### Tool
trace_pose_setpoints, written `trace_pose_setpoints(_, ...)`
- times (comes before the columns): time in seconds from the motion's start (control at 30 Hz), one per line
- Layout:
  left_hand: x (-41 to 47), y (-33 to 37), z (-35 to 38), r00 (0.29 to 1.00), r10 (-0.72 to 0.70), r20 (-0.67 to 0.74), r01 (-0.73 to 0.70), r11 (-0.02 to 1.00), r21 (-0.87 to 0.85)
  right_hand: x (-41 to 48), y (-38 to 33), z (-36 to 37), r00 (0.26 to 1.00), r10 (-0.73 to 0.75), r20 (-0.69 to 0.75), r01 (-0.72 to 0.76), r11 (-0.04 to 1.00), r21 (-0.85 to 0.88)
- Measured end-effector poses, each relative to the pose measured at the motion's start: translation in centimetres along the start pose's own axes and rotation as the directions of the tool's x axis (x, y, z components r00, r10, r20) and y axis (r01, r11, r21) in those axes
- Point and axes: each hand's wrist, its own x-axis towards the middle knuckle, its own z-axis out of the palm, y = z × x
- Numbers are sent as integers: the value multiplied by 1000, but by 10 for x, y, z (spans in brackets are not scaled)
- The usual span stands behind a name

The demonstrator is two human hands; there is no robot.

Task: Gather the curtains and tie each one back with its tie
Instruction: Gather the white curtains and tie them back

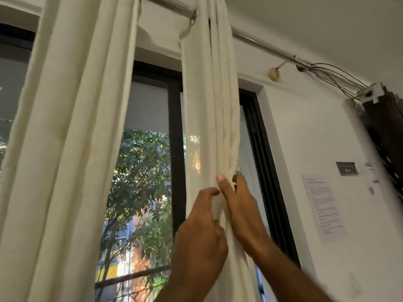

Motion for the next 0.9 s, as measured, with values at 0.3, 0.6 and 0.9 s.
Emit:
trace_pose_setpoints(0.3,-17,-25,21,944,-199,262,295,865,-407,-11,25,-52,983,156,91,-137,972,-192)
trace_pose_setpoints(0.6,-104,-44,50,783,-289,552,559,715,-419,-99,81,-51,748,401,529,-614,719,324)
trace_pose_setpoints(0.9,-144,-63,57,726,-670,155,685,725,-73,-128,153,-91,821,497,282,-525,850,32)
